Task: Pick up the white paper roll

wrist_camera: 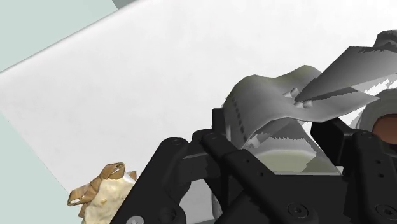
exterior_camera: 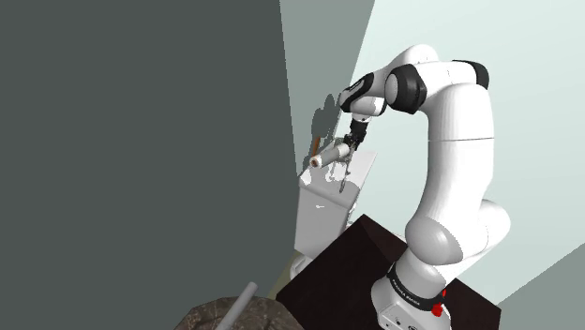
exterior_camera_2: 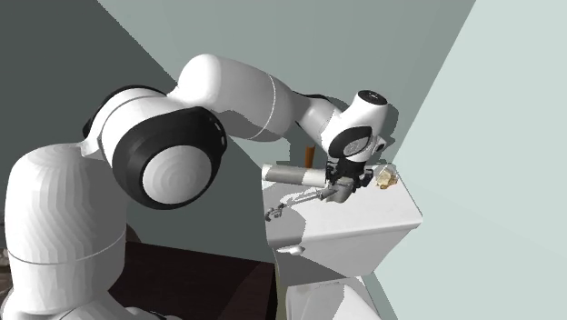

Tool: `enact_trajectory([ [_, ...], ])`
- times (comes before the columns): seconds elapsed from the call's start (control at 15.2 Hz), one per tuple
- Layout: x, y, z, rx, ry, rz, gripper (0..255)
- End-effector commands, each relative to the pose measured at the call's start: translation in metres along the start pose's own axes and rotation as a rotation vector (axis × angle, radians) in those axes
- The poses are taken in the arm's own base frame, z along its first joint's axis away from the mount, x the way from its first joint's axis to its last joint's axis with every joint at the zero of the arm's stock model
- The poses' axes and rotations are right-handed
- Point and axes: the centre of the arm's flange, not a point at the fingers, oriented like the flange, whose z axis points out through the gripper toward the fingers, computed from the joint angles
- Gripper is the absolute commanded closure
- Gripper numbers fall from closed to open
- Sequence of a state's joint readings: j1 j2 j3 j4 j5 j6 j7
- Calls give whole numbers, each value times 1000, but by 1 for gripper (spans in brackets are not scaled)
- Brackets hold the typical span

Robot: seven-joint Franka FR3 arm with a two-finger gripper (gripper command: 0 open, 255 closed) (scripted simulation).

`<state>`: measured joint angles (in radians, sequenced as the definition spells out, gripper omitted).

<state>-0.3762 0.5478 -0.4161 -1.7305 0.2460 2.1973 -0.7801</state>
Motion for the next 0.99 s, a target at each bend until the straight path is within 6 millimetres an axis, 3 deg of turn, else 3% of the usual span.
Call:
enact_trajectory([
  [0.0, 0, -1, -4, 1, -5, 0, 255],
  [0.79, -2, -1, -68, 1, -5, 0, 255],
  [0.92, -2, -1, -68, 1, -5, 0, 255],
])
